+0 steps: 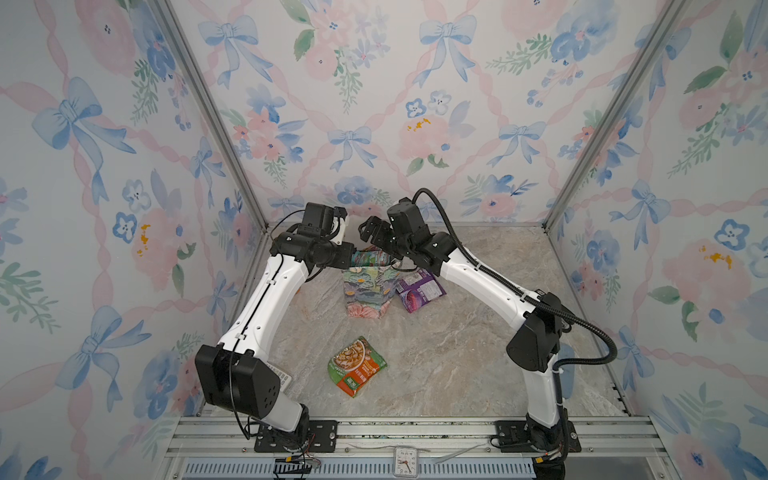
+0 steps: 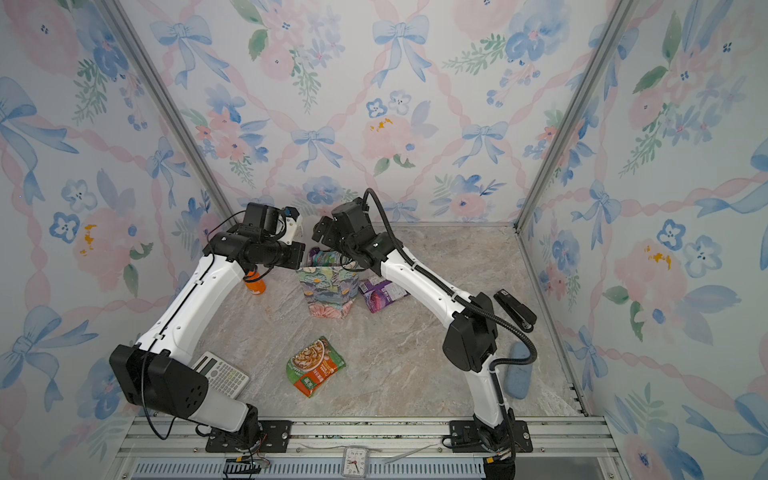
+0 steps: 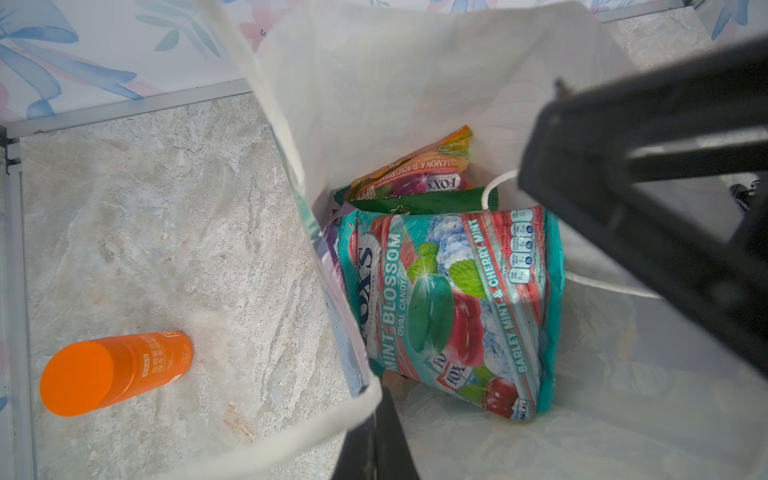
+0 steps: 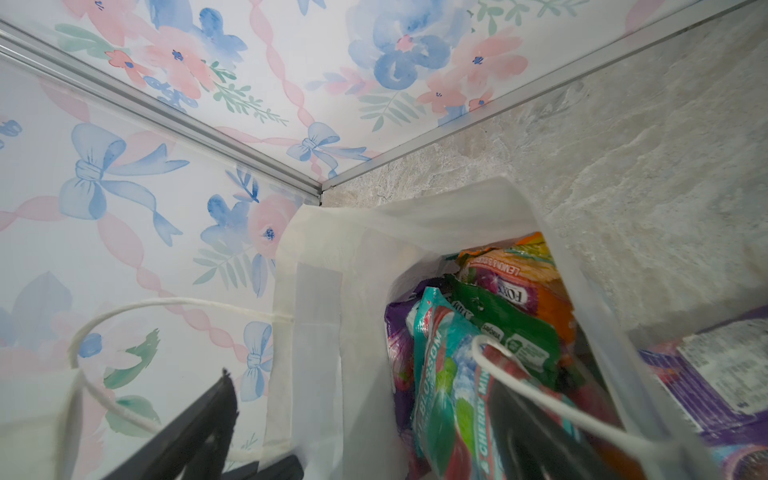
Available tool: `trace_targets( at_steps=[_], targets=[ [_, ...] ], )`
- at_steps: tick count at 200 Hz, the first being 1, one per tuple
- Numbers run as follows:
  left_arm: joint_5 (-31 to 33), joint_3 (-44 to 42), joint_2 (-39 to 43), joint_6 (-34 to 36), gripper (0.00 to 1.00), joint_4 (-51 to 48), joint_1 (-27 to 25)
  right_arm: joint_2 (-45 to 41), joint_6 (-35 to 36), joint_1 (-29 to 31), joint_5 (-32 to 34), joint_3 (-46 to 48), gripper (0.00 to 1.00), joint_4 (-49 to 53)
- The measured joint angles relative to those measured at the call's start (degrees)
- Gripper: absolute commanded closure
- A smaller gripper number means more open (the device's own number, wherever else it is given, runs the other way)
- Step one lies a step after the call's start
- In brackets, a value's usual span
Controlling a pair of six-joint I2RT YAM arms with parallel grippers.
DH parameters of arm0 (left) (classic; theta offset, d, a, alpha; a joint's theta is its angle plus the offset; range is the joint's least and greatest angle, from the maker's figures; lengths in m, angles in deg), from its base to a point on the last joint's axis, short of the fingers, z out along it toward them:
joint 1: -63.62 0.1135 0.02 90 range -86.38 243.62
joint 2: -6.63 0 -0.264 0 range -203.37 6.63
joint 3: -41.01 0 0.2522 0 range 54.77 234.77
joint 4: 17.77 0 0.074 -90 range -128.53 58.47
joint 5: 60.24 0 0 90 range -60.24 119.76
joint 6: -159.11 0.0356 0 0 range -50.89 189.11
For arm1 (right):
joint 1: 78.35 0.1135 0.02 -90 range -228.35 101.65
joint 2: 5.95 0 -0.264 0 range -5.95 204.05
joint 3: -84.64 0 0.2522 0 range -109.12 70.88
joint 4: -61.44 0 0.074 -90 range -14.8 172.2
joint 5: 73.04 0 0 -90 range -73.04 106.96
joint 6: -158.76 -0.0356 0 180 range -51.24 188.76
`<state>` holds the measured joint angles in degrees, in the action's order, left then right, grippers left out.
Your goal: Place the snacks into the paper bag
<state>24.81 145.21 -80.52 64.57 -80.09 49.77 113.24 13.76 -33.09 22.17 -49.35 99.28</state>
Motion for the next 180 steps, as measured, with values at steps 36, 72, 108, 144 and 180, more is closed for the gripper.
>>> trace_targets(
  at_steps=[36,72,108,144,180],
  targets=[
    [0.0,0.0,0.0,0.0,1.0,0.1,0.0,2.5,-0.4,-0.3,0.0,-2.2,0.04,0.6],
    [0.0,0.0,0.0,0.0,1.0,0.1,0.0,3.7,-0.2,-0.5,-0.1,-3.5,0.03,0.5],
    [0.0,0.0,0.0,0.0,1.0,0.1,0.0,3.8,1.4,-1.0,-2.6,-3.6,0.03,-1.7],
    [0.0,0.0,0.0,0.0,1.0,0.0,0.0,3.8,2.9,-1.9,-6.8,-2.9,0.02,-7.4],
    [0.0,0.0,0.0,0.0,1.0,0.0,0.0,3.7,4.8,-2.5,-8.4,-2.6,0.03,-7.9]
  ],
)
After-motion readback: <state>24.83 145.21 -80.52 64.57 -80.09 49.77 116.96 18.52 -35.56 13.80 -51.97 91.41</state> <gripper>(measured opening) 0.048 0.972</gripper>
